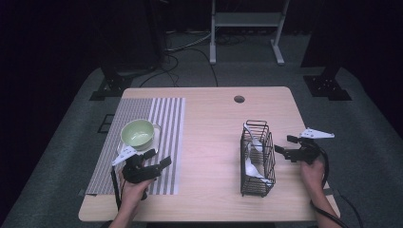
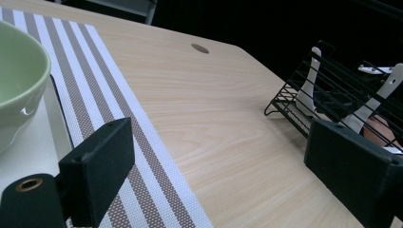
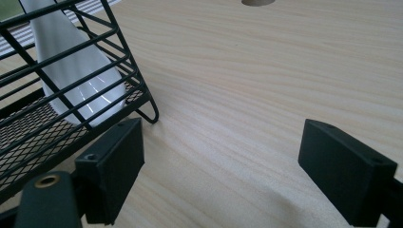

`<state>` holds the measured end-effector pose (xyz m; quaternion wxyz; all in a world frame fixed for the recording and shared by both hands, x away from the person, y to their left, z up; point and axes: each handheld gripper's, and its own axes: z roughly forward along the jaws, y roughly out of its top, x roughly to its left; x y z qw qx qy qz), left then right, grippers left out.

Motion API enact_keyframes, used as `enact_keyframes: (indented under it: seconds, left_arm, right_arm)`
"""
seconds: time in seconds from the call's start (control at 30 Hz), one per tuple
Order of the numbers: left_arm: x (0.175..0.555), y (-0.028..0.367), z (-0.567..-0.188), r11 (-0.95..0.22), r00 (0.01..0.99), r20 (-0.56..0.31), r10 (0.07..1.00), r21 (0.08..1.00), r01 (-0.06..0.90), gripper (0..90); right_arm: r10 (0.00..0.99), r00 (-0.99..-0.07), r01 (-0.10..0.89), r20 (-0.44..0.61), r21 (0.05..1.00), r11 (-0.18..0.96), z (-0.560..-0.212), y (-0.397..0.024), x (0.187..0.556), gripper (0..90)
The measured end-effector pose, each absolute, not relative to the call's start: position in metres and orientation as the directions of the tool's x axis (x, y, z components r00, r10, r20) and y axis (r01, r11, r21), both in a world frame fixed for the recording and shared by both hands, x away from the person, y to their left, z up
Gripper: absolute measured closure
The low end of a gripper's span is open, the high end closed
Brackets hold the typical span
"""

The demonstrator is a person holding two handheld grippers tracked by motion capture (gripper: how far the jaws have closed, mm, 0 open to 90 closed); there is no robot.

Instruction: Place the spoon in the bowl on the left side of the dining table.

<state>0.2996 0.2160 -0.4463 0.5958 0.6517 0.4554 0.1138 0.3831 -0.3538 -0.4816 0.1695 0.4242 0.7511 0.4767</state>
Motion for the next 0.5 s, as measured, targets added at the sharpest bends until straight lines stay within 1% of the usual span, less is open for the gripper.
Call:
enact_keyframes:
  seconds: [0.5]
  left_arm:
    - [0.2983,0.2072,-0.4444,0.099,0.578,-0.377,0.724,0.886,0.454,8.7]
  right_arm:
    - [0.799,-0.583,0.478,0.149,0.858,0.189,-0.4817,-0.3532,0.3831,14.2]
